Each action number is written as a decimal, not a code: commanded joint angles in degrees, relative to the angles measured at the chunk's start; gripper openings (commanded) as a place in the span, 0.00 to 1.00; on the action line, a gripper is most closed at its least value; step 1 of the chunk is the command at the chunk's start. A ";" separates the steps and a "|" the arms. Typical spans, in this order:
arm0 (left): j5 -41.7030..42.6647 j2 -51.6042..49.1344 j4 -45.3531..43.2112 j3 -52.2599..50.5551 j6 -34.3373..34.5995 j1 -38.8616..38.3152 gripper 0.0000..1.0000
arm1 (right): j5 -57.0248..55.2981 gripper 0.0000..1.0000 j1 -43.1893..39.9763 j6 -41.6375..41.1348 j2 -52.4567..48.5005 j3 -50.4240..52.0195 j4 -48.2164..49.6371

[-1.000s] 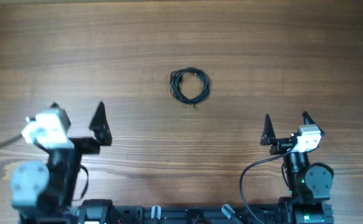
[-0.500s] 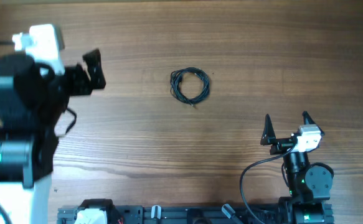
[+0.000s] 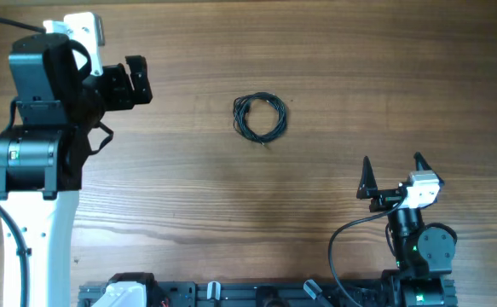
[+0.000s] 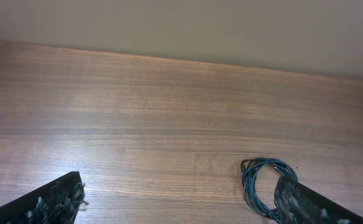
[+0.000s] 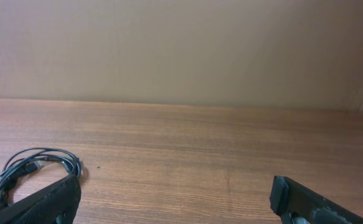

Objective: Untangle cables
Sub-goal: 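Raise both arms and move grippers forward beside the black cable coil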

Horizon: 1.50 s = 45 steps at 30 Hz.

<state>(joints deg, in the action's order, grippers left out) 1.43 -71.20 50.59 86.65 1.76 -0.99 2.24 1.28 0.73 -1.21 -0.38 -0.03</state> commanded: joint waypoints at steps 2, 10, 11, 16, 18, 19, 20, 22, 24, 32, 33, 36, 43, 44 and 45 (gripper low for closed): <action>2.62 1.57 -0.42 1.44 -1.53 0.15 1.00 | 2.40 1.00 -0.28 -5.35 0.63 0.09 0.33; 6.25 1.70 -4.81 1.44 -1.55 0.15 1.00 | 3.19 1.00 -0.28 -10.36 0.31 0.09 0.85; 6.25 1.70 -5.88 1.44 -1.55 0.15 1.00 | 3.04 1.00 -0.28 -13.44 0.31 0.07 1.16; 6.25 1.66 -9.22 1.44 -1.53 0.15 1.00 | 5.40 1.00 -0.28 -17.99 0.31 -2.69 -0.48; 6.23 1.66 -8.70 1.44 -1.55 0.15 1.00 | 5.66 1.00 -0.28 -16.90 0.31 -5.16 -3.32; 6.16 1.66 -8.26 1.44 -1.57 0.15 1.00 | 5.09 1.00 -0.31 -16.57 0.31 -7.02 -6.14; 6.01 1.66 -7.76 1.44 -1.60 0.15 1.00 | 4.15 1.00 -0.28 -16.28 0.28 -9.05 -9.42; 6.01 1.66 -7.04 1.44 -1.86 0.15 1.00 | 1.92 1.00 -0.28 -15.72 -0.13 -14.01 -17.46; 6.01 1.57 -6.91 1.44 -2.01 0.15 1.00 | 1.46 1.00 -0.28 -14.08 -0.96 -18.34 -22.82; 6.01 1.27 -7.06 1.44 -2.36 0.15 1.00 | 1.20 1.00 -0.28 -11.19 -8.50 -35.78 -31.10; 6.01 1.27 -7.04 1.44 -2.75 0.15 1.00 | 1.20 1.00 -0.28 -11.02 -10.12 -37.92 -31.39; 6.01 1.27 -7.10 1.44 -2.89 0.15 1.00 | 0.50 1.00 -0.28 -9.57 -17.00 -45.53 -34.21; 6.03 1.29 -7.04 1.44 -2.86 0.15 1.00 | 0.57 1.00 -0.28 -5.11 -37.05 -65.11 -43.93; 6.03 1.29 -7.04 1.44 -2.86 0.15 1.00 | 0.57 1.00 -0.28 -4.46 -39.41 -67.56 -44.94; 6.05 1.29 -7.02 1.44 -2.86 0.15 1.00 | 0.59 1.00 -0.28 -3.54 -41.70 -69.85 -45.88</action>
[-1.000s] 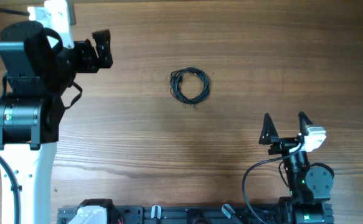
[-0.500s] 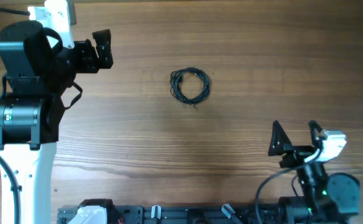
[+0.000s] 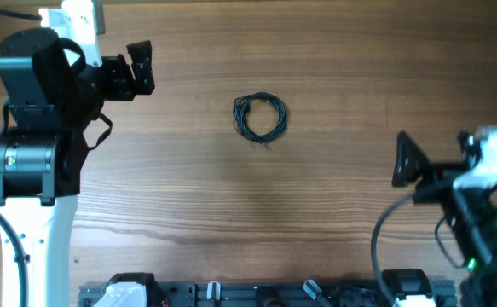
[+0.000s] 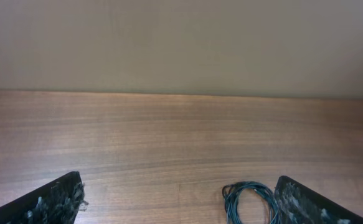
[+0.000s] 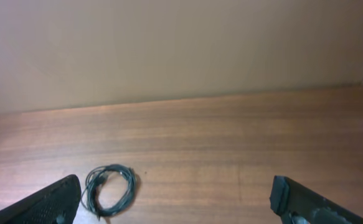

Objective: Untangle cables
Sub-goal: 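Raise both arms and move grippers forward beside the black cable coil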

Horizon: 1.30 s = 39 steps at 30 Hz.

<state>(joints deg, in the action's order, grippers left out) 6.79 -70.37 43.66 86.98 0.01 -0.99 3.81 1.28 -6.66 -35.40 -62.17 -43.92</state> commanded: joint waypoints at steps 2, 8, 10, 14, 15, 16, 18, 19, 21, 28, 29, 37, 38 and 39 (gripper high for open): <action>0.68 0.46 0.09 1.11 -1.11 0.15 1.00 | -1.01 1.00 -0.28 4.98 -12.17 -12.74 -3.96; 0.70 0.46 1.20 1.11 -1.11 0.15 1.00 | -0.52 1.00 -0.28 7.08 -24.92 -25.09 -11.54; 0.96 0.44 1.92 1.11 -1.11 0.15 1.00 | 0.11 1.00 -0.28 9.60 -29.81 -29.83 -15.10; 3.65 0.37 3.08 1.11 -1.11 0.15 1.00 | 1.92 1.00 -0.28 11.23 -38.47 -37.51 -20.37; 4.94 0.35 3.34 1.11 -1.11 0.15 1.00 | 2.58 1.00 -0.28 11.23 -39.80 -38.40 -20.72; 6.95 0.28 3.61 1.11 -1.11 0.15 1.00 | 3.37 1.00 -0.28 11.47 -41.44 -39.41 -20.98; 10.62 -0.07 4.02 1.11 -1.11 0.15 1.00 | 5.18 1.00 -0.28 13.16 -44.39 -40.89 -21.46; 11.19 -0.24 4.02 1.11 -1.11 0.15 0.98 | 5.29 1.00 -0.28 13.14 -45.62 -41.31 -21.49; 11.65 -1.07 3.98 1.11 -1.11 0.13 0.96 | 5.05 1.00 -0.28 13.16 -47.45 -41.42 -21.27; 11.87 -4.63 4.11 1.11 -1.09 0.09 0.98 | 5.07 1.00 -0.28 12.48 -49.13 -41.40 -21.07; 11.87 -5.11 4.13 1.11 -1.09 0.09 0.98 | 5.09 1.00 -0.28 12.44 -49.13 -41.40 -21.24; 11.82 -7.61 4.24 1.11 -1.11 -1.25 0.92 | 4.59 1.00 -0.28 12.63 -49.29 -41.33 -23.39; 11.80 -7.78 4.22 1.11 -1.11 -1.55 0.91 | 4.63 1.00 -0.28 12.35 -49.35 -41.33 -23.26; 11.78 -7.98 4.24 1.11 -1.11 -1.84 0.89 | 4.61 1.00 -0.28 12.39 -49.37 -41.33 -23.32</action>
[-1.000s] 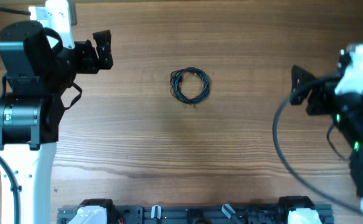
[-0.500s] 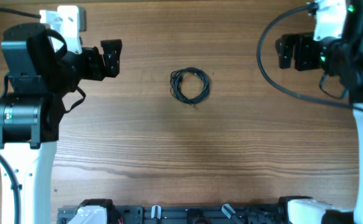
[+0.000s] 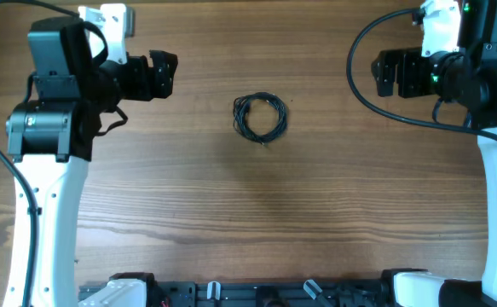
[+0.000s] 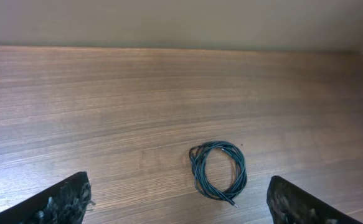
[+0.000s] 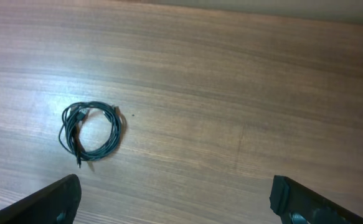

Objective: Untangle cables
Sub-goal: 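Raise both arms and move grippers forward beside the black cable coil, then lower the left gripper onto the left edge of the cable coil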

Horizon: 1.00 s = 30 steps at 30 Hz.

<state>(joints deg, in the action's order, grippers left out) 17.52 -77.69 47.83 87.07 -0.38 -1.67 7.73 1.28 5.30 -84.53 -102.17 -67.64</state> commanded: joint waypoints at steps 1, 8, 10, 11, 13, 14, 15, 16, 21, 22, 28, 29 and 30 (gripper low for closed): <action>1.03 -0.87 0.02 1.03 -0.72 -1.49 0.82 | 0.70 1.00 -0.28 0.55 -0.24 -1.33 0.31; -0.07 -2.60 0.26 1.03 -0.76 -3.23 0.85 | 0.81 1.00 -0.28 0.57 -0.24 -1.31 0.46; -1.64 -3.21 0.55 1.03 -0.92 -3.91 0.89 | 1.38 1.00 -0.28 0.57 -0.24 -1.31 0.55; -2.36 -3.61 0.61 1.03 -0.94 -4.37 0.90 | 1.38 1.00 -0.28 0.52 -0.24 -1.31 0.74; -3.26 -4.39 0.61 1.03 -0.92 -5.14 0.92 | 1.60 1.00 -0.28 0.50 -0.24 -1.31 1.20; -3.45 -4.74 0.61 1.03 -0.92 -5.49 0.93 | 2.25 1.00 -0.28 0.50 -0.24 -1.31 1.46; -3.69 -5.20 0.61 1.03 -0.92 -5.77 0.94 | 3.43 1.00 -0.28 0.50 -0.24 -1.31 1.57; -3.96 -5.62 0.61 1.03 -0.94 -6.01 0.94 | 4.90 1.00 -0.28 0.52 -0.24 -1.31 1.55; -4.11 -7.26 0.63 1.03 -0.90 -6.38 0.98 | 6.51 0.68 -0.28 0.55 -0.24 -1.31 2.14; -4.13 -7.30 0.59 1.03 -0.90 -6.38 0.98 | 6.34 0.41 -0.28 0.55 -0.24 -1.31 2.10; -4.13 -7.30 -0.11 1.03 -0.90 -6.38 0.86 | 5.66 0.97 -0.28 0.55 -0.24 -1.31 2.23; -4.15 -7.30 -0.48 1.03 -0.90 -6.38 0.78 | 5.66 1.00 -0.28 0.57 -0.26 -1.31 2.25; -4.13 -7.30 -0.92 1.03 -0.90 -6.38 0.63 | 5.66 1.00 -0.28 0.59 -0.26 -1.31 2.25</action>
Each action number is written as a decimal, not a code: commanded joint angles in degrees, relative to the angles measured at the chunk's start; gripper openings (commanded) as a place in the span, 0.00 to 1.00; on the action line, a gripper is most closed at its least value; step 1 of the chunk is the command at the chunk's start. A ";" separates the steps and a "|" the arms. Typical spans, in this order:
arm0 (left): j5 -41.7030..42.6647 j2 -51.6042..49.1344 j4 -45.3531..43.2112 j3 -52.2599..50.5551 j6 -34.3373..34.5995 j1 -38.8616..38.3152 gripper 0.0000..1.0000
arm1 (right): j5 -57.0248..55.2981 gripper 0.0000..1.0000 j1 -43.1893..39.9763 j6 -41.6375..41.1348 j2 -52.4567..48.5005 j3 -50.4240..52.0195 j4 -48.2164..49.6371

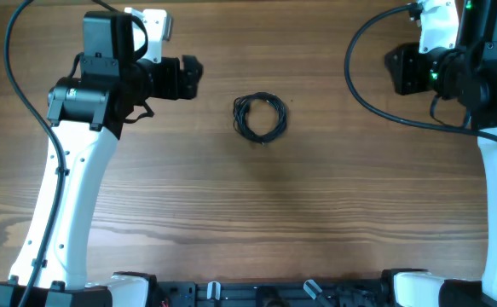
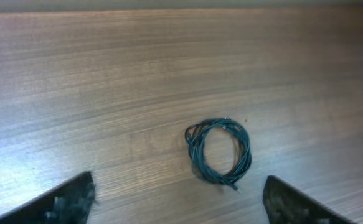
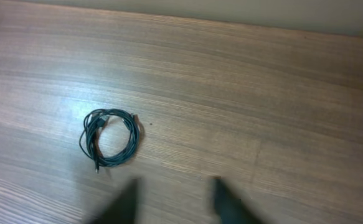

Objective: Untangle cables
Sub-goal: 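Lower the left gripper onto the left edge of the cable coil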

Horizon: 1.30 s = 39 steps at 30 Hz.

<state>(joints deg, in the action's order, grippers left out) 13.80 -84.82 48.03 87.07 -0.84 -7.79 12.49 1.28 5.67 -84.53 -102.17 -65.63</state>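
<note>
A dark cable coiled into a small ring [image 1: 241, 121] lies on the wooden table at the upper middle. My left gripper [image 1: 193, 78] hangs to the coil's left and a little farther back, open wide and empty. In the left wrist view the coil [image 2: 197, 155] lies ahead between the spread fingertips [image 2: 66, 200]. My right gripper [image 1: 390, 68] hangs far to the coil's right, open and empty. In the right wrist view its fingers [image 3: 126, 200] are blurred and stand fairly close together, with the coil [image 3: 86, 142] off to the left.
The wooden table [image 1: 257, 213] carries nothing but the coil. The left arm's white link [image 1: 69, 213] stretches over the left side, the right arm's link down the right edge. A black rail [image 1: 265, 294] runs along the front edge.
My left gripper has moved right, nearer the coil, which now shows larger in its view. The right gripper has stayed at the back right, and its fingers now stand closer together, blurred.
First my left gripper hung at the back left and my right low at the front right, both open. Then the right arm was farther right, then raised at the back right facing the coil. The left has since come nearer. The coil has not moved.
</note>
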 commanded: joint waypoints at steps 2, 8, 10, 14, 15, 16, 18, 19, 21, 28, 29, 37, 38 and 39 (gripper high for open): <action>-0.42 -0.20 -1.75 1.03 -0.20 -0.26 0.52 | 0.90 1.00 -0.28 0.31 -0.28 -1.31 0.44; -0.42 -2.25 -2.16 1.03 -0.24 -0.26 0.87 | 0.90 1.00 -0.28 0.09 -1.36 -1.31 1.66; -0.39 -3.56 -2.21 1.03 -0.22 -0.26 0.87 | 0.92 1.00 -0.26 -0.24 -2.23 -1.31 1.97; -0.35 -6.25 -3.04 1.03 -0.22 -0.28 0.91 | 0.92 1.00 -0.24 -1.36 -4.50 -1.31 2.16; -0.37 -6.91 -3.34 1.03 -0.24 -0.37 0.92 | 0.92 1.00 -0.22 -1.33 -5.18 -1.31 2.29; -0.35 -7.54 -3.76 1.03 -0.24 -0.50 0.92 | 0.92 1.00 -0.24 -1.33 -5.79 -1.31 2.40; -0.37 -8.59 -4.59 1.03 -0.24 -0.92 0.94 | 0.94 0.99 -0.24 -1.29 -7.04 -1.31 2.71; -0.37 -9.27 -5.29 1.03 -0.26 -1.27 0.94 | 0.98 1.00 -0.22 -1.31 -7.54 -1.31 2.91; -0.35 -10.19 -6.25 1.03 -0.35 -1.90 0.98 | 1.81 1.00 -0.22 -1.11 -8.55 -1.31 3.37; 3.06 -13.00 -8.33 1.03 -6.47 -5.64 1.00 | 5.66 1.00 -0.22 1.84 -10.78 -1.31 6.38; 3.10 -13.51 -8.74 1.03 -6.45 -6.08 1.00 | 5.66 1.00 -0.22 2.03 -10.95 -1.31 6.75; 3.13 -18.32 -10.51 1.03 -7.43 -7.65 1.00 | 8.17 1.00 -0.13 6.21 -11.82 -1.31 7.85; 3.10 -18.88 -10.51 1.03 -7.93 -7.72 1.00 | 8.17 1.00 -0.13 6.19 -11.82 -1.31 7.82; 3.10 -19.58 -10.54 1.03 -8.04 -7.72 0.99 | 8.17 1.00 -0.13 6.16 -11.82 -1.31 7.80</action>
<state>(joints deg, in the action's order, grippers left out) 16.21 -101.67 37.71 87.09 -6.61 -15.16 18.46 1.28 9.91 -95.79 -102.28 -58.13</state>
